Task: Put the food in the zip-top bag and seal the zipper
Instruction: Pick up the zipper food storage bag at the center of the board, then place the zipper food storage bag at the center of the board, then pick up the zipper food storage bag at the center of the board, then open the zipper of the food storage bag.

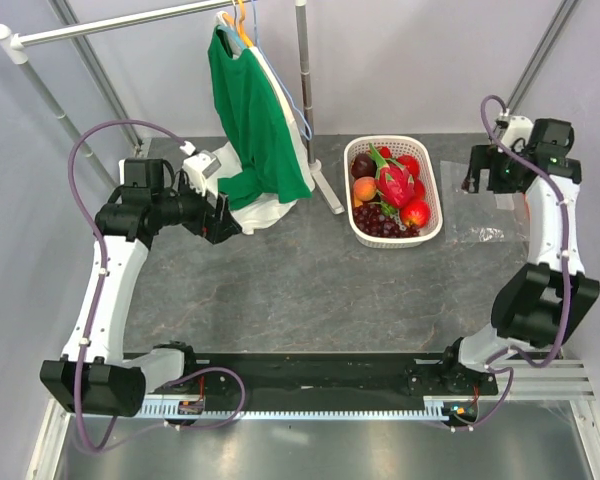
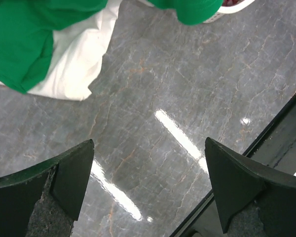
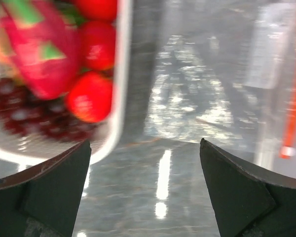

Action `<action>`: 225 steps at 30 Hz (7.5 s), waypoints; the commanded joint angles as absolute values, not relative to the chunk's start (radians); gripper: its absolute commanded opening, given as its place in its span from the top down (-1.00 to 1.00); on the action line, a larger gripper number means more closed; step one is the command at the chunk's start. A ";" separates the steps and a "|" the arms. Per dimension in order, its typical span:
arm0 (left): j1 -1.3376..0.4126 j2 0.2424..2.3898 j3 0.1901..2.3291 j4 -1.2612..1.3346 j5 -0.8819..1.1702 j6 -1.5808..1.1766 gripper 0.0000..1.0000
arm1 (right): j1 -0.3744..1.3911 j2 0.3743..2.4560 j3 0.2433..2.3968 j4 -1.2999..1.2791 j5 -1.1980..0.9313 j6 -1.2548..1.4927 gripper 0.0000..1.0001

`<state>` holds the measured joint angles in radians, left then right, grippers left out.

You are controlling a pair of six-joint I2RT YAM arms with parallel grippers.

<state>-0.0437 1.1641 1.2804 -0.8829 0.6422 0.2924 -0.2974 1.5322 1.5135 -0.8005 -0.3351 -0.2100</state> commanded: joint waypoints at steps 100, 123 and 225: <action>0.009 1.080 1.158 -0.649 1.012 0.319 -0.99 | 0.238 1.520 1.457 -0.894 -0.460 -0.678 -0.82; -0.034 1.069 1.158 -0.626 1.022 0.244 -0.94 | 0.233 1.754 1.586 -0.905 -0.443 -0.824 0.85; -0.594 1.378 1.249 -0.772 0.581 -0.334 0.96 | 0.818 1.293 1.034 -0.299 -0.368 0.249 -0.45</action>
